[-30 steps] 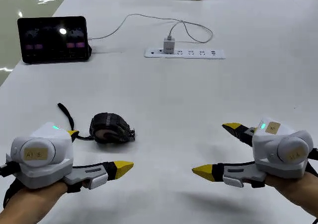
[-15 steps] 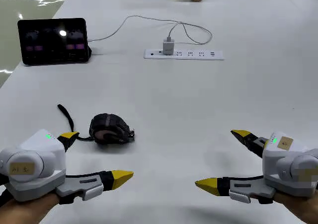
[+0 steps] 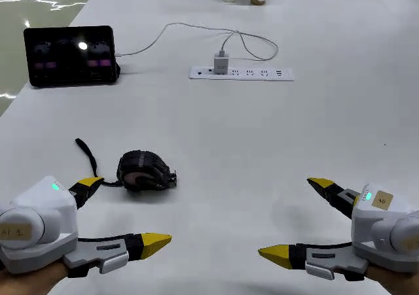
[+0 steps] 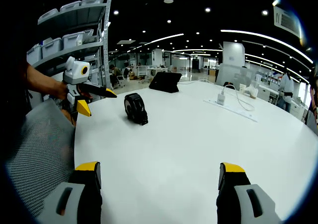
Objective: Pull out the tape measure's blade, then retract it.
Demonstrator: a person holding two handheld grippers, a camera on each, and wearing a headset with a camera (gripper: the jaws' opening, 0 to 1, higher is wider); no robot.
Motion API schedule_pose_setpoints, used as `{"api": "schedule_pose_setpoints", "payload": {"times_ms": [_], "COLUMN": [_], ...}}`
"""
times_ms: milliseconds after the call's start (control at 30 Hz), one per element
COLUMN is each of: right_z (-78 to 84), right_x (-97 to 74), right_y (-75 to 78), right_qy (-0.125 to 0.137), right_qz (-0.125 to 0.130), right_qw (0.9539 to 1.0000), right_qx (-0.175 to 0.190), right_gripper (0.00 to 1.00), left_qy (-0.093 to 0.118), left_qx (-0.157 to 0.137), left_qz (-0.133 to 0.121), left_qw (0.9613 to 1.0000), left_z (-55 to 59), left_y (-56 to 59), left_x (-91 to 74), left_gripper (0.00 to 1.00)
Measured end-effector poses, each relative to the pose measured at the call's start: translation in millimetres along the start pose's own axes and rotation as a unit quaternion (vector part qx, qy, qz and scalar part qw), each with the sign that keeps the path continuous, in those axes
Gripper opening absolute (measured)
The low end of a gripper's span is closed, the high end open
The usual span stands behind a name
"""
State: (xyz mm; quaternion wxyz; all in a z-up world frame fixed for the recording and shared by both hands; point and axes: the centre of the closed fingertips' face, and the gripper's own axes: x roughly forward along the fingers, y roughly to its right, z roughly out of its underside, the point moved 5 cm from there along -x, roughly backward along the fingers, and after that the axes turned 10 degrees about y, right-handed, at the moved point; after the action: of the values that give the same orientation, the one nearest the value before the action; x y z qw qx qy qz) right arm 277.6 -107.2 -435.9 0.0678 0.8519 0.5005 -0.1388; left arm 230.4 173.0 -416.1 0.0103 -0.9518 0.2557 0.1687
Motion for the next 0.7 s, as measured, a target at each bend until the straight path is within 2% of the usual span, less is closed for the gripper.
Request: {"api": "schedule_pose_setpoints", "payload": {"times_ms": [133, 700], "right_z": [0.9, -1.2], "right_x": [-1.7, -8.0], "right_y": [0.5, 2.0], "right_qy": [-0.002, 0.003], "right_qz": [0.001, 0.010], "right_qw": [1.0000, 0.9999], "right_qx": [-0.002, 0.004], "right_gripper": [0.99, 0.99], "left_qy": [-0.005, 0.003], "left_qx": [0.005, -0.003], "left_qz": [0.004, -0.005], "left_qw": [1.0000, 1.0000], "left_z": [1.2, -0.8], "left_y": [0.8, -3.5], "left_x": [-0.8, -6.1], "left_gripper": [0.99, 0.99]}}
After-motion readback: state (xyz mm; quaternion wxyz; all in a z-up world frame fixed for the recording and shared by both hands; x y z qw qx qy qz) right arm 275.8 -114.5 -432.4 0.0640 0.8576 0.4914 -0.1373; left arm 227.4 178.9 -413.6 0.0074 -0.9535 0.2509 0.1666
